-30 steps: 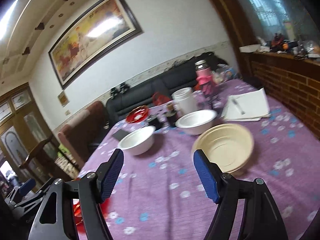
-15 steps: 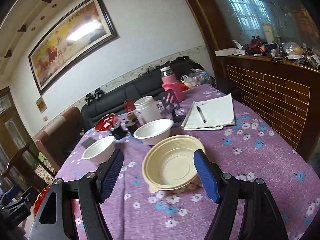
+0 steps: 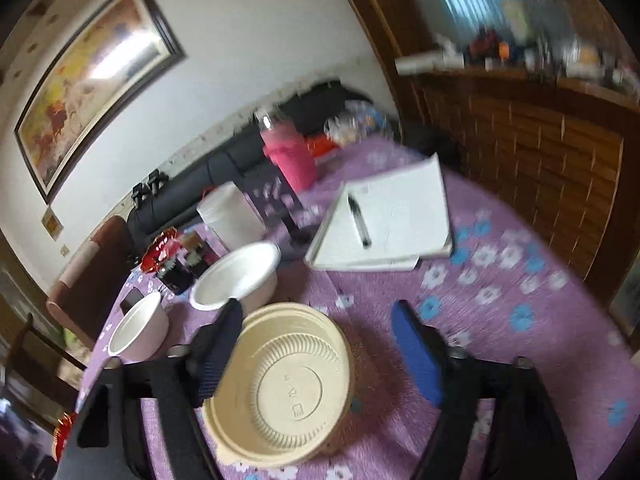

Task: Organize plates and bowls
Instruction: 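Grasp the rim of the beige paper bowl with the right tool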

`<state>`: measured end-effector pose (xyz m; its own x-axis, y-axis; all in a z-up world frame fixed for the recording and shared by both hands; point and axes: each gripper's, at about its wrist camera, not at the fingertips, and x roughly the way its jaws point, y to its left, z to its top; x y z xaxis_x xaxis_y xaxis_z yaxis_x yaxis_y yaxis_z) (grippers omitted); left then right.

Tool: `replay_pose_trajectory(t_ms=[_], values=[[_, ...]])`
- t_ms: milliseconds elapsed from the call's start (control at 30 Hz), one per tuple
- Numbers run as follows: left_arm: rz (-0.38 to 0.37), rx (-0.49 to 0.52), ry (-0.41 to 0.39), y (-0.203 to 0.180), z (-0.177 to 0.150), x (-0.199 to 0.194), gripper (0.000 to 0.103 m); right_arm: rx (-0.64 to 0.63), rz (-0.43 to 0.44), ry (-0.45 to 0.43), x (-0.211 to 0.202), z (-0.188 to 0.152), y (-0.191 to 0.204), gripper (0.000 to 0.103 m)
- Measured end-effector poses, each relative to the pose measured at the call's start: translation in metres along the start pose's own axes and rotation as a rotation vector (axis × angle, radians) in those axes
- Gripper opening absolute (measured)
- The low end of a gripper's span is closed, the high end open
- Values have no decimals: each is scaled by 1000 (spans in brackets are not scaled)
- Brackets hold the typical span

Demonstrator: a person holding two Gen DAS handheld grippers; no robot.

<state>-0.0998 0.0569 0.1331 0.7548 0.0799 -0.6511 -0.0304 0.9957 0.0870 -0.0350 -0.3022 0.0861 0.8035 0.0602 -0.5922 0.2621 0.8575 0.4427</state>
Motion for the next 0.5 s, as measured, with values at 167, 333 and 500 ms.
replay_pose_trajectory(t_ms=[167, 333, 500], values=[[-42, -36, 54, -11, 1, 22, 91, -27, 5, 134, 38, -16, -11, 33], [-112, -51, 114, -31, -4, 43, 91, -28, 137, 230, 48, -27, -8, 10], [-134, -39, 141, -40, -4, 56, 91, -155, 247, 323, 50, -43, 25, 11]])
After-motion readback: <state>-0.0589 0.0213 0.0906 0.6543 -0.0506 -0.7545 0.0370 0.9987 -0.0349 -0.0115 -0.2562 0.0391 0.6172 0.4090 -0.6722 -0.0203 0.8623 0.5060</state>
